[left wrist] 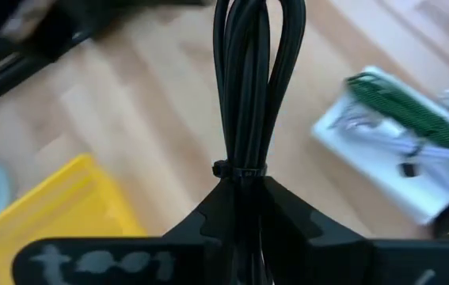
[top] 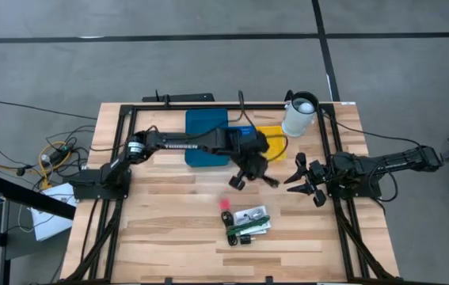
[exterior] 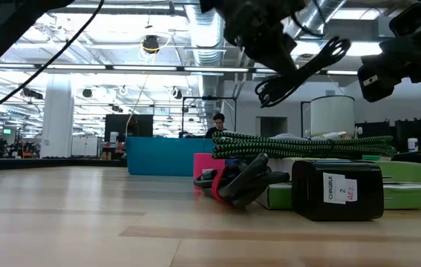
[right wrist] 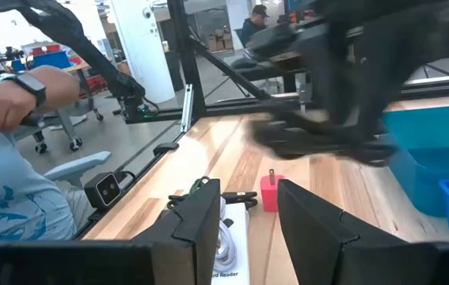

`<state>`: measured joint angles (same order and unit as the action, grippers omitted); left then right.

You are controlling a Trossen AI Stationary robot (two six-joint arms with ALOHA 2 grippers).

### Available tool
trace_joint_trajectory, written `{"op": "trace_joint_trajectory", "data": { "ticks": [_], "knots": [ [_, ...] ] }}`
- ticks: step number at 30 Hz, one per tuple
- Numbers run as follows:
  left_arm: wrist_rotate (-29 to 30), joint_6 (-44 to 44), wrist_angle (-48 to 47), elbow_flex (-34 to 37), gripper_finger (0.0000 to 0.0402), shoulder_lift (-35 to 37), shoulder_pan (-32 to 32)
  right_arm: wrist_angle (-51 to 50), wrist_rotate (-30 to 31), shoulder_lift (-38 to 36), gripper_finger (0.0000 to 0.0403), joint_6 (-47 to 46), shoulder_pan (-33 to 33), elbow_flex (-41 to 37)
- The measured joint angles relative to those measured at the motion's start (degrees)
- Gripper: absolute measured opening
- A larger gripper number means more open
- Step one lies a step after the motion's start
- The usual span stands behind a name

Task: Pick and place items into bin
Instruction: Put the right black charger cable into the blue basket

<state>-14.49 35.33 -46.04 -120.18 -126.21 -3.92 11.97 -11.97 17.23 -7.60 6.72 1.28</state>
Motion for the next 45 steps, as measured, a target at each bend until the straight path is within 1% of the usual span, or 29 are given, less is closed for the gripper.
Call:
{"op": "trace_joint_trajectory", "data": {
  "ticks": [4, 8, 12, 16, 20, 24, 29, 32, 37, 45],
  "knots": [
    [0.2, -2.7, 0.4, -0.2, 0.0033, 0.0, -3.7, 0.0, 0.0, 0.0, 0.0121, 0.0, 0.0, 0.0],
    [0.5, -8.2, 1.2, -0.2, 0.0033, 0.0, -7.8, 0.0, 0.0, 0.0, 0.0121, 0.0, 0.0, 0.0],
    [2.5, -16.1, 4.9, -0.2, 0.0032, 0.0, -11.3, 0.0, 0.0, 0.0, 0.0121, 0.0, 0.0, 0.0],
    [7.1, -21.6, 8.0, -0.2, 0.0032, 0.0, -13.9, 0.0, 0.0, 0.0, 0.0121, 0.0, 0.0, 0.0],
    [8.2, -27.1, 9.9, 1.5, 0.0032, 0.0, -15.7, 0.0, 0.0, 0.0, 0.0121, 0.0, 0.0, 0.0],
    [9.9, -30.1, 12.7, 4.6, 0.0032, 0.0, -15.8, 0.0, 0.0, 0.0, 0.0121, 0.0, 0.0, 0.0],
    [12.5, -31.8, 13.6, 7.2, 0.0032, 0.0, -14.7, 0.0, 0.0, 0.0, 0.0121, 0.0, 0.0, 0.0],
    [15.3, -32.1, 10.0, 8.1, 0.0032, -0.1, -14.0, 0.0, 0.0, 0.0, 0.0121, 0.0, 0.0, 0.0],
    [18.4, -33.7, 7.3, 8.0, 0.0035, 0.0, -13.5, 0.0, 0.0, 0.0, 0.0121, 0.0, 0.0, 0.0],
    [17.8, -37.2, 2.8, 8.0, 0.0037, 0.0, -13.3, 0.0, 0.0, 0.0, 0.0121, 0.0, 0.0, 0.0]
  ]
}}
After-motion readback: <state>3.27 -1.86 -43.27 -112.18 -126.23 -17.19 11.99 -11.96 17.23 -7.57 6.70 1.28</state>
